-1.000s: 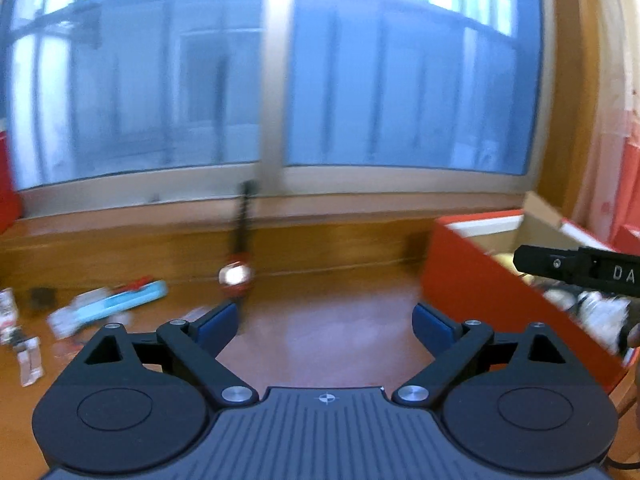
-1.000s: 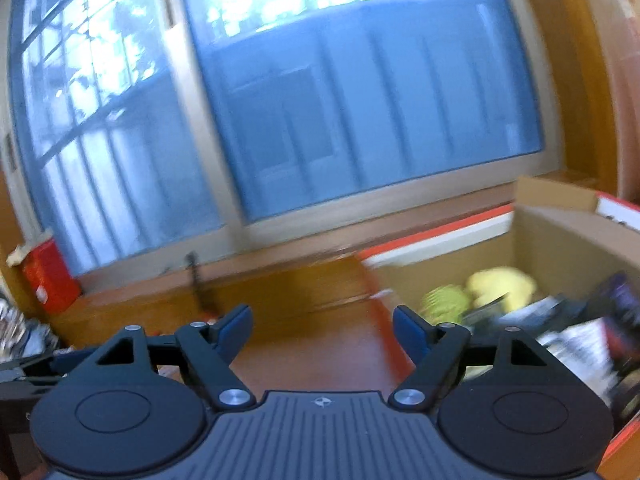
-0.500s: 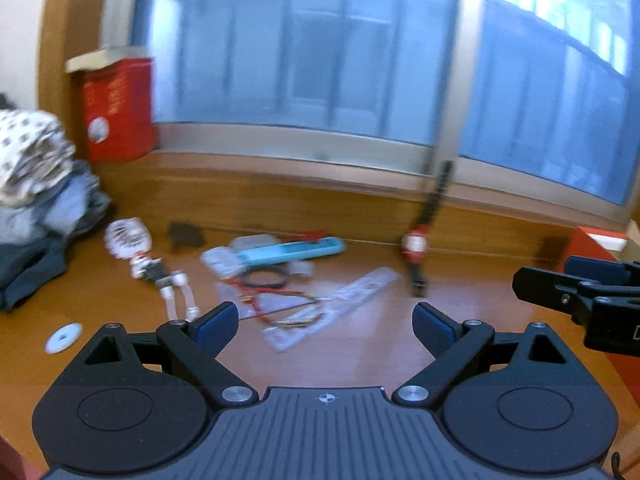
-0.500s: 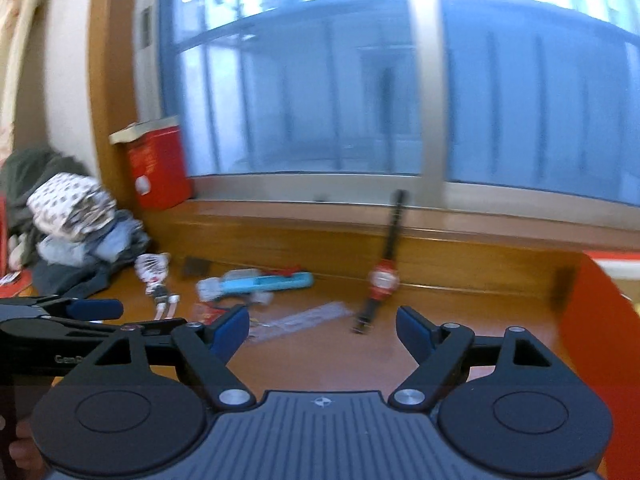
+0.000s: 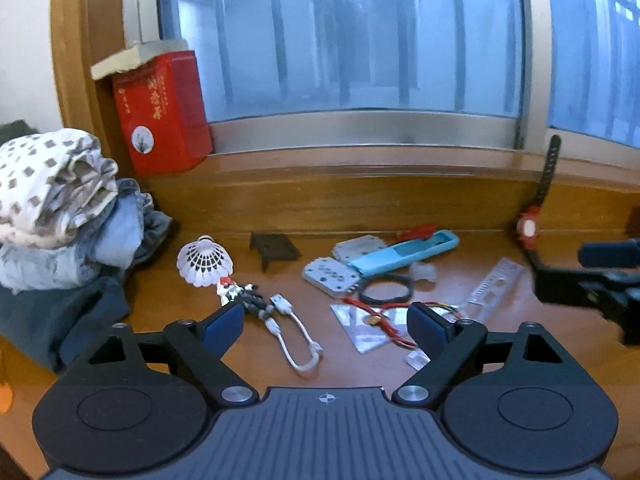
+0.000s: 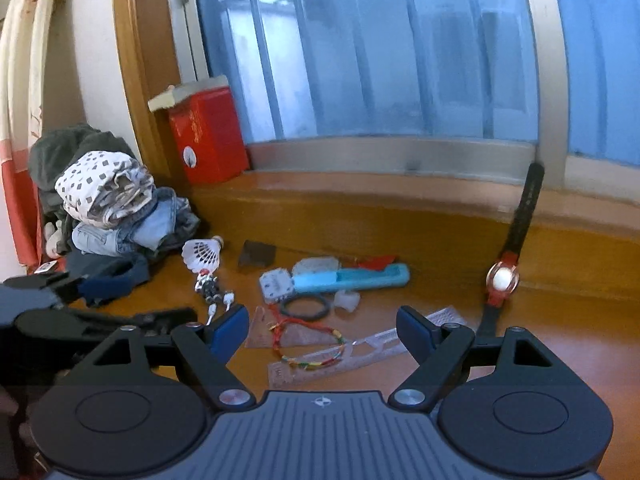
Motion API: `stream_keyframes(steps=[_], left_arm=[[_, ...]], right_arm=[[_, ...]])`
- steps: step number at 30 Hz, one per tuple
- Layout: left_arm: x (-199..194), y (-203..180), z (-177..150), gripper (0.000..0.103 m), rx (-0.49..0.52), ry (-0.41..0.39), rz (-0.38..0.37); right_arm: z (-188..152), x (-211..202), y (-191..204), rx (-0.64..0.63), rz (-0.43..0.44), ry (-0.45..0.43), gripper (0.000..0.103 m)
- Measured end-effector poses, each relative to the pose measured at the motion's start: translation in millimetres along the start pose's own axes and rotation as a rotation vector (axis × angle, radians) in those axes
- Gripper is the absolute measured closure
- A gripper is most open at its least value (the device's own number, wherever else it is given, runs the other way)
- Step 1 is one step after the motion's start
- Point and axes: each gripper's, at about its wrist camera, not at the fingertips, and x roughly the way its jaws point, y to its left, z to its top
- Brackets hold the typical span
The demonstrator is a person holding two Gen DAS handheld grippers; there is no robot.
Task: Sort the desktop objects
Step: 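Move both open tools back toward the cluttered desk, then grasp the grey metal plate with the left tool while the right tool grasps the light-blue phone case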
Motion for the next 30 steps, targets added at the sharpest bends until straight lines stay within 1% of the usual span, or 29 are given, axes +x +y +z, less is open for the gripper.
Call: stream_keyframes(steps=[2, 4, 7, 9, 15, 18, 20, 26, 27, 30], left_arm=[[19.8, 9.3, 6.7, 0.016, 0.034, 0.007, -0.022], [40.0, 17.2, 13.3, 0.019, 0.074, 0.021, -0.046], [69.6, 25.8, 21.7, 0.020, 0.147, 0.038, -0.098], [89.8, 29.6, 25.9, 0.020, 0.205, 0.046, -0.134], [136.7, 28.1, 21.0, 0.020, 0.337, 0.077, -0.239], [153.8, 25.7, 14.9, 0.020, 0.360, 0.096, -0.301], [161.4, 24.1, 11.9, 0.020, 0.366, 0.101, -0.325], [175.3, 30.0, 12.2, 0.019, 0.353, 0.074, -0.359], [177.3, 31.8, 12.9, 0.021, 0.348, 0.071, -0.364], [184.2, 37.8, 16.5, 0.023, 0.317, 0.083, -0.382]], right_arm=[[-1.6, 8.4, 3.3, 0.008, -0.026, 0.003, 0.020], [-4.2, 13.9, 6.5, 0.030, -0.074, 0.011, 0.020], [-6.4, 17.5, 12.8, 0.072, -0.125, 0.018, 0.020], [-8.3, 20.5, 18.3, 0.089, -0.181, 0.022, 0.020], [-22.8, 30.2, 30.4, 0.178, -0.315, 0.058, 0.020], [-28.5, 34.1, 36.6, 0.205, -0.370, 0.076, 0.020], [-31.0, 37.8, 40.2, 0.217, -0.396, 0.090, 0.020], [-31.8, 50.7, 48.7, 0.221, -0.433, 0.125, 0.020], [-31.4, 53.5, 49.1, 0.223, -0.435, 0.128, 0.020], [-28.3, 61.3, 51.9, 0.224, -0.434, 0.134, 0.020]])
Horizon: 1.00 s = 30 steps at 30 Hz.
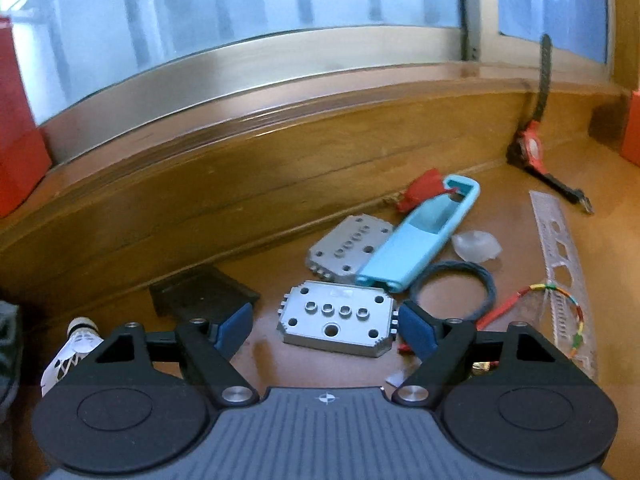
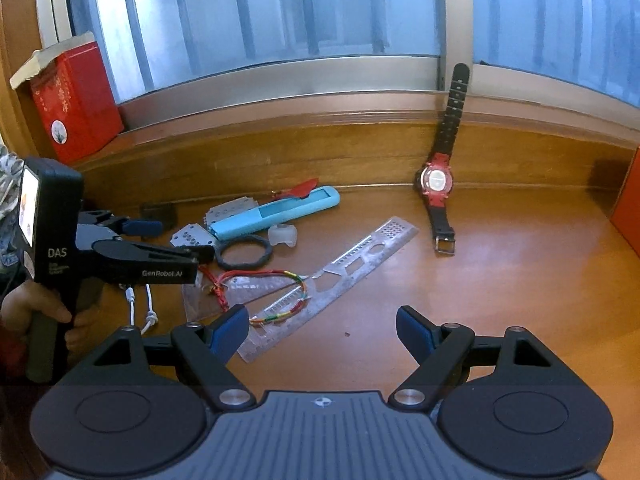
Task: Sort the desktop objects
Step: 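Grasp the grey metal plate with the left tool while the right tool grasps the light-blue phone case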
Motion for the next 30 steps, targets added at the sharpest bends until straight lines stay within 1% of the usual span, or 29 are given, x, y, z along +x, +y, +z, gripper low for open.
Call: stream_keyframes(steps=[3, 8, 9, 10, 11, 14, 16, 19, 23, 28, 30], left_arm=[[3.8, 8.5, 1.8, 0.023, -0.030, 0.004, -0.022], [11.2, 10.8, 6.9, 0.023, -0.026, 0.010, -0.082], [12.0, 10.9, 7.5, 0.025, -0.026, 0.010, -0.091], [12.4, 10.8, 7.8, 0.031, -0.024, 0.010, -0.099], [10.9, 10.0, 7.0, 0.034, -0.018, 0.005, -0.106], [5.3, 9.5, 3.2, 0.034, -0.026, 0.007, -0.104], [0.7, 11.4, 0.9, 0.034, -0.049, 0.014, -0.097], [-11.0, 19.5, -3.7, 0.034, -0.123, 0.013, -0.103], [-23.8, 29.3, -8.1, 0.034, -0.211, 0.007, -0.099], [-33.8, 37.3, -14.2, 0.034, -0.284, 0.007, -0.099], [-35.9, 39.0, -16.1, 0.034, -0.299, 0.008, -0.099]], right_arm=[[2.4, 5.7, 6.2, -0.010, 0.010, 0.006, 0.020], [9.2, 18.3, 12.2, 0.001, 0.035, 0.005, 0.020], [10.8, 20.5, 12.9, 0.006, 0.039, 0.003, 0.020], [12.5, 22.8, 13.6, 0.011, 0.044, 0.001, 0.020], [14.2, 25.1, 14.3, 0.016, 0.049, -0.001, 0.020], [17.9, 30.6, 13.7, 0.018, 0.057, -0.006, 0.021], [21.5, 35.1, 12.9, 0.012, 0.060, -0.010, 0.021], [30.3, 45.6, 11.9, -0.008, 0.073, -0.019, 0.020], [48.2, 72.3, 16.5, -0.045, 0.103, 0.001, 0.020], [65.2, 102.9, 38.6, -0.119, 0.160, 0.021, 0.021], [70.4, 111.1, 51.2, -0.172, 0.188, 0.025, 0.026]])
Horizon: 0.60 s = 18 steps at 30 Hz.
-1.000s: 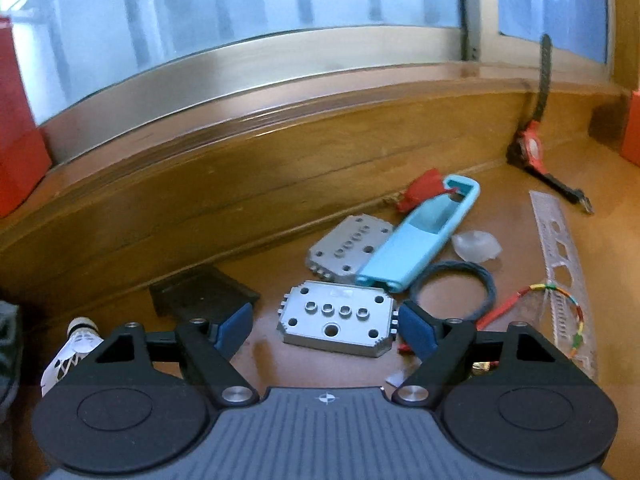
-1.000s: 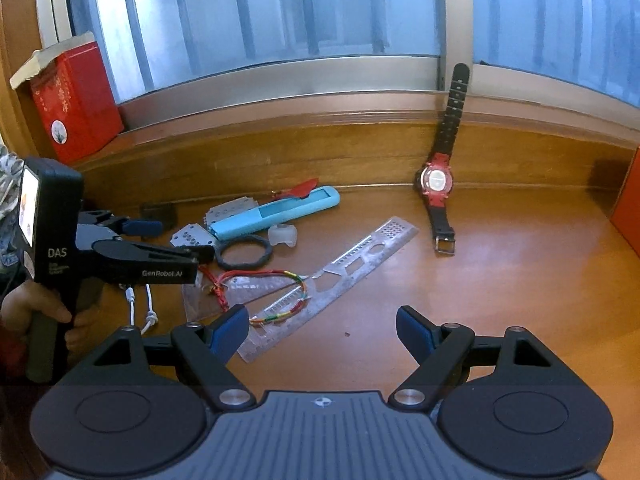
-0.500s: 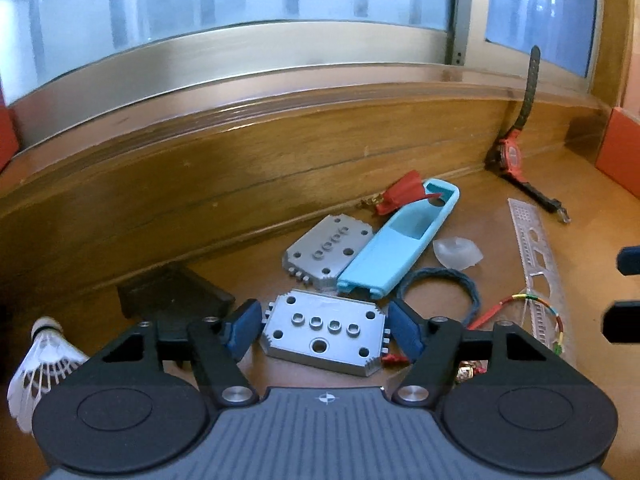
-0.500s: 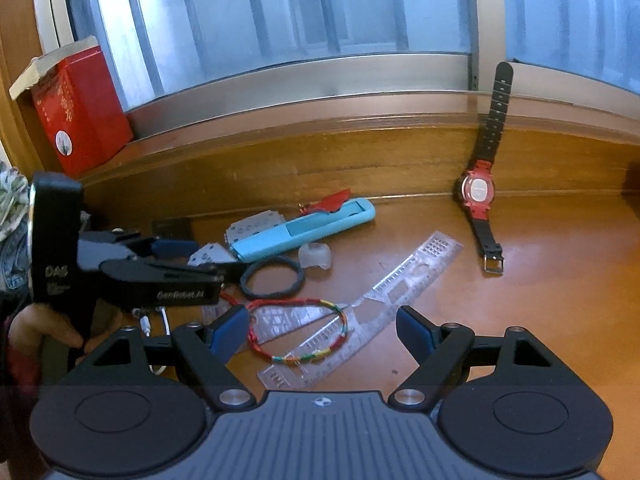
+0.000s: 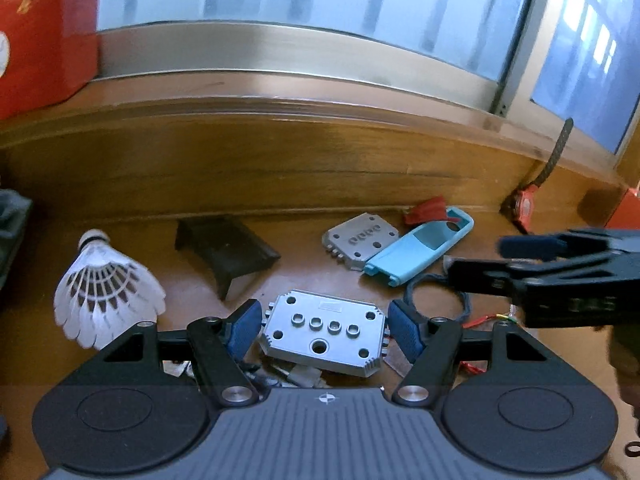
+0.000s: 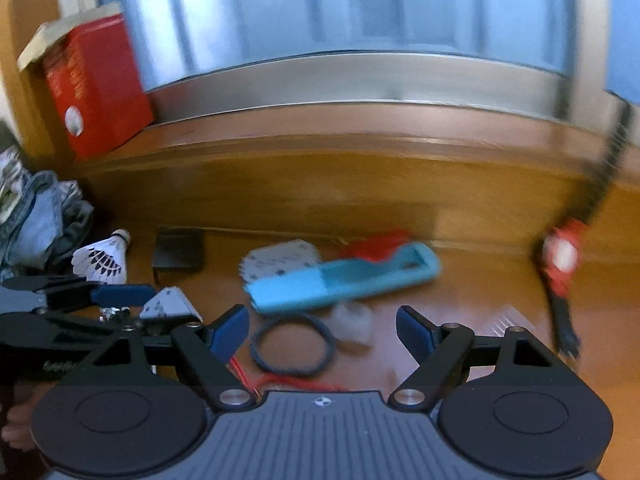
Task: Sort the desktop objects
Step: 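Grasp the grey metal plate with the left tool while the right tool grasps the light-blue phone case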
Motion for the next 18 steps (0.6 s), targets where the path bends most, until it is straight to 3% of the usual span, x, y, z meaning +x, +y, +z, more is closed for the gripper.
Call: stream_keyframes(steps=[2, 7, 12, 18], left_arm=[[-1.0, 2.1, -0.6, 0.034, -0.009, 0.002, -0.002], [0.0, 7.7, -0.9, 0.034, -0.024, 0.004, -0.006], [3.9, 10.7, -0.9, 0.034, -0.032, 0.006, -0.020], [7.1, 13.0, -0.9, 0.034, -0.037, 0.009, -0.026]], right_arm=[[7.4, 11.3, 9.4, -0.050, 0.026, 0.016, 0.040], [19.5, 34.7, 14.7, -0.062, 0.020, 0.046, 0.040], [19.9, 51.2, 17.9, -0.105, 0.040, 0.090, 0.033], [14.1, 56.8, 24.9, -0.147, 0.000, 0.078, 0.042]])
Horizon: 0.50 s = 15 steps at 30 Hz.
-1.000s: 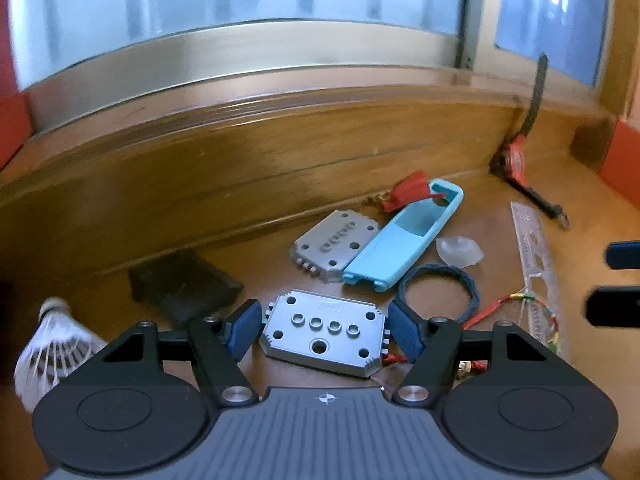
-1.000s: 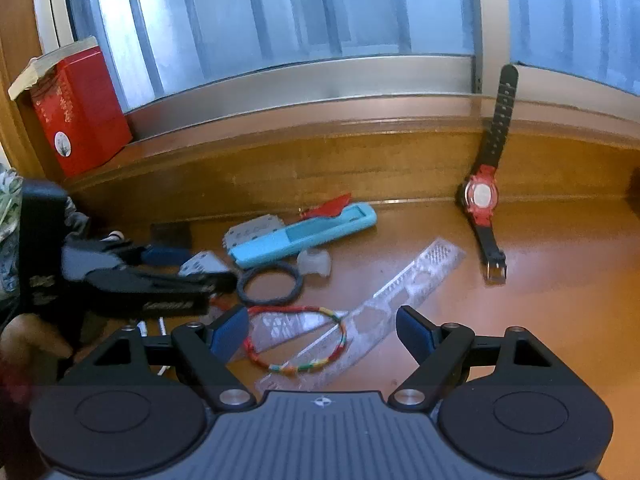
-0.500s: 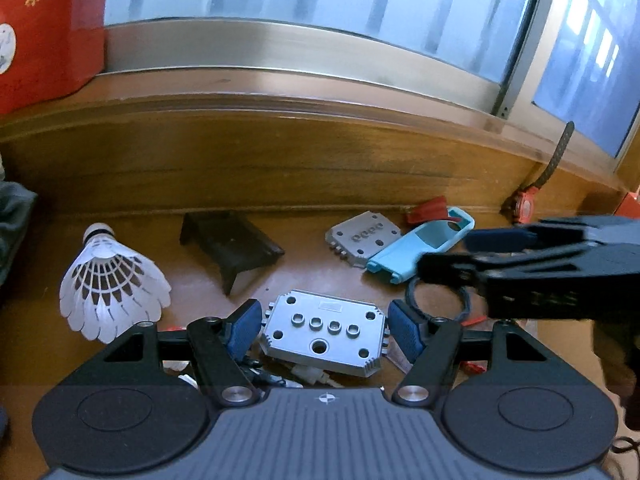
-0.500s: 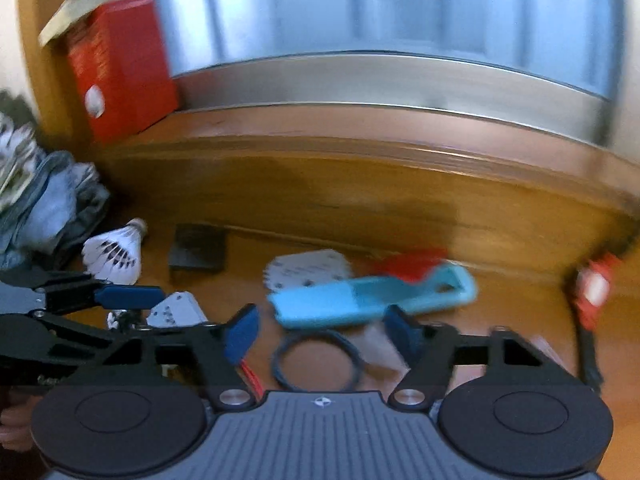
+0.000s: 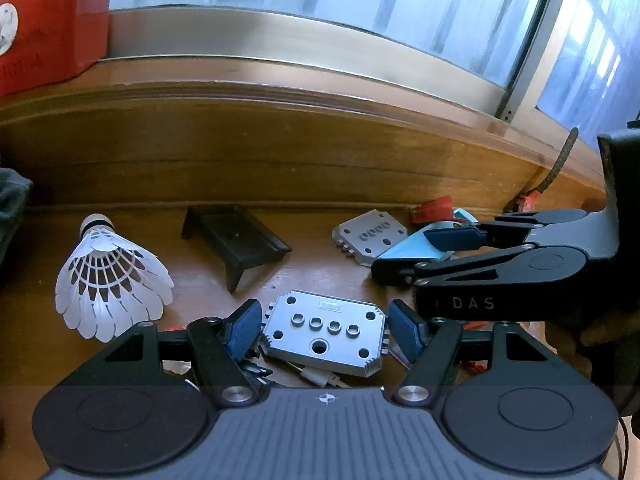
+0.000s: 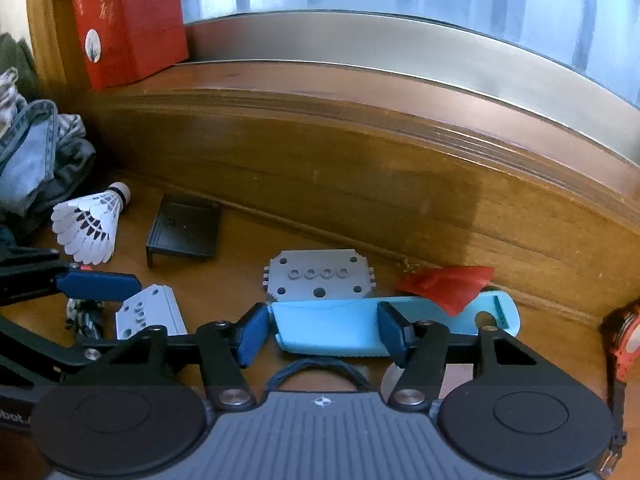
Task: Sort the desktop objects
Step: 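Grasp the grey metal plate with the left tool while the right tool grasps the light-blue phone case, then lift and carry the grey plate and blue case in both tools toward the box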
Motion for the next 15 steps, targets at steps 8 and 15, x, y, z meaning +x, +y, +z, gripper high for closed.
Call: stream_keyframes(steps=[8, 15], left_arm=[[-6.0, -6.0, 0.9, 0.034, 0.019, -0.013, -0.010], [-25.3, -21.0, 2.1, 0.034, 0.050, -0.052, -0.023]], right_arm=[[-7.0, -25.4, 2.7, 0.046, -0.031, -0.063, 0.047], [-18.6, -77.9, 2.0, 0.129, -0.046, -0.147, 0.048]])
